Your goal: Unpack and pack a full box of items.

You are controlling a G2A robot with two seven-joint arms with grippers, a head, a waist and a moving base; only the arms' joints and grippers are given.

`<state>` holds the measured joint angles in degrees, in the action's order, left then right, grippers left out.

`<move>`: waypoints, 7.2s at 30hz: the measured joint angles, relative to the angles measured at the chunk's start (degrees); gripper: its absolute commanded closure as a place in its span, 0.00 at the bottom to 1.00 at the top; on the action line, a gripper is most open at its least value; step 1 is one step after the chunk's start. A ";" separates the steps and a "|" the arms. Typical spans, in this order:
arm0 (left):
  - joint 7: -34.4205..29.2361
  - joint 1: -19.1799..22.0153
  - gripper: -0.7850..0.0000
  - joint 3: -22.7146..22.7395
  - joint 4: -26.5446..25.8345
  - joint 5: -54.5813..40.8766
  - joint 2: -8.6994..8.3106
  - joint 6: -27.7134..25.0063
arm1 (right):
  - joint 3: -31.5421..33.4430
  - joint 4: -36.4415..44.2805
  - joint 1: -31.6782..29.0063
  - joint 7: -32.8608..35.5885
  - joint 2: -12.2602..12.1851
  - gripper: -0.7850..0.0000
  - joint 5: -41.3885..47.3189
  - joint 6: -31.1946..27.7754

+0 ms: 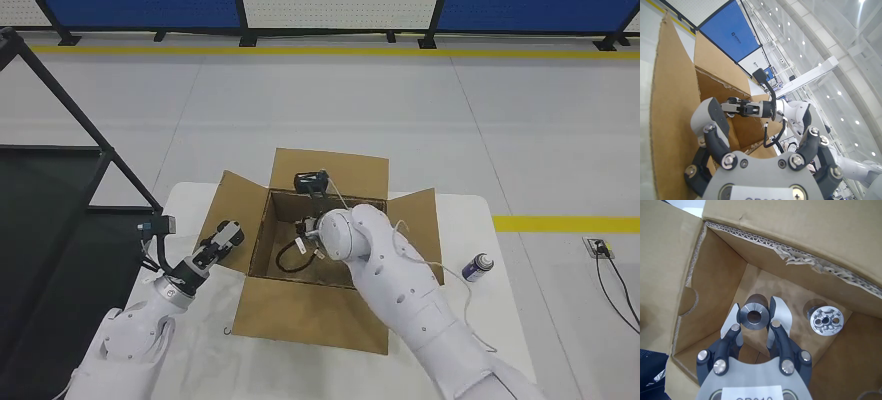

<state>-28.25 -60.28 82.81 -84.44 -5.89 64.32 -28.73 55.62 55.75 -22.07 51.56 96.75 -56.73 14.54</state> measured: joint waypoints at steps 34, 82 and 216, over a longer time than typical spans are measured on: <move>-2.38 4.09 0.00 -3.61 2.30 -0.62 0.48 0.62 | 23.92 64.51 -42.81 1.62 -6.74 1.00 -21.80 11.50; -2.14 5.02 0.00 -4.45 3.44 0.01 0.62 0.74 | 41.58 45.56 -43.42 14.06 -9.94 1.00 -19.44 15.94; 0.31 -3.12 0.00 2.79 -0.84 -1.84 -0.63 -1.83 | -0.93 -23.77 5.40 -10.33 3.57 0.01 -6.04 12.02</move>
<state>-27.94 -63.40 85.61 -85.28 -7.73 63.69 -30.56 54.69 31.98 -16.67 41.23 100.33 -62.78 26.56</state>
